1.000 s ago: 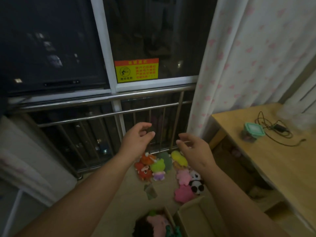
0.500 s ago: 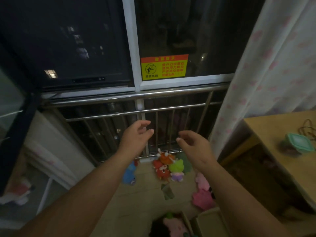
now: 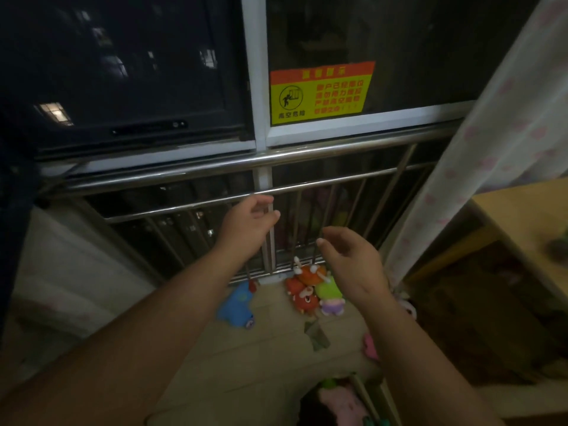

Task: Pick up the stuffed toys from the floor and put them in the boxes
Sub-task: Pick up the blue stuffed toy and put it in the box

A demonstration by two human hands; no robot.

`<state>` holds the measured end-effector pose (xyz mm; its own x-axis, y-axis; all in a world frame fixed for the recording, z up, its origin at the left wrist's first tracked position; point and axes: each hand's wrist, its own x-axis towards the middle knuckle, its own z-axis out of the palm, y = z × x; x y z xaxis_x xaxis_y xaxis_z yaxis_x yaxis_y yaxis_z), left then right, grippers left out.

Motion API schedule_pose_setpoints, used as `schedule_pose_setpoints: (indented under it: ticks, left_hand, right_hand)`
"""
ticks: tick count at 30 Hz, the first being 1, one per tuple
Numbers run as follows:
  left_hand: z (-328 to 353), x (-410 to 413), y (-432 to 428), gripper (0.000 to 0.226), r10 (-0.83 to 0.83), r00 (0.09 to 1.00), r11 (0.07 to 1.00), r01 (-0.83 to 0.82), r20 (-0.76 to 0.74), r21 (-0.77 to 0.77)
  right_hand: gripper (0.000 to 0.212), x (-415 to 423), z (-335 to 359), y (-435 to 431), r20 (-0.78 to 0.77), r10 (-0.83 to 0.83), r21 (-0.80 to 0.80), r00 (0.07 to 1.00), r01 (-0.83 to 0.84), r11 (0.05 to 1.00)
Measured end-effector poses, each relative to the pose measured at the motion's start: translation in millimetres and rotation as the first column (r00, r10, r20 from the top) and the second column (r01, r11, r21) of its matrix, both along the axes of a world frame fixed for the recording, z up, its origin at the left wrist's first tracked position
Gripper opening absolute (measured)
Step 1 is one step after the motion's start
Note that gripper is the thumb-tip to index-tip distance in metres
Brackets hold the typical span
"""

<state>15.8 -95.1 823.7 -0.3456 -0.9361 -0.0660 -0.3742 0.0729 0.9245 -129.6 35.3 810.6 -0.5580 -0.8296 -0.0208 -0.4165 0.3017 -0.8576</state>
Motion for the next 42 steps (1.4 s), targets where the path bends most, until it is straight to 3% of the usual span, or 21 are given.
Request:
schedule_pose_setpoints:
  ticks: [15, 24, 30, 35, 42]
  left_hand:
    - [-37, 26, -81, 0.028, 0.180, 0.981, 0.983, -0.181, 0.069, 0.009]
    - [-129, 35, -132, 0.029, 0.232, 0.961, 0.967, -0.245, 0.150, 0.069]
    - [-268, 58, -165, 0.028, 0.230, 0.957, 0.954, -0.258, 0.177, 0.155]
    - [-428, 85, -177, 0.031, 0.083, 0.955, 0.964, -0.149, 0.284, 0.219]
    - [-651, 133, -188, 0.029, 0.105, 0.929, 0.937, -0.212, 0.354, 0.279]
  right_hand:
    - [0.030, 10, -50, -136, 0.113, 0.200, 0.011, 0.973, -0.203, 0.979]
    - [0.027, 12, -140, -206, 0.155, 0.299, 0.115, 0.941, -0.318, 0.941]
    - [0.019, 23, -265, -241, 0.179, 0.262, 0.184, 0.948, -0.294, 0.938]
    - [0.004, 49, -420, -246, 0.158, 0.261, 0.293, 0.952, -0.297, 0.909]
    - [0.030, 102, -660, -255, 0.214, 0.245, 0.405, 0.946, -0.314, 0.859]
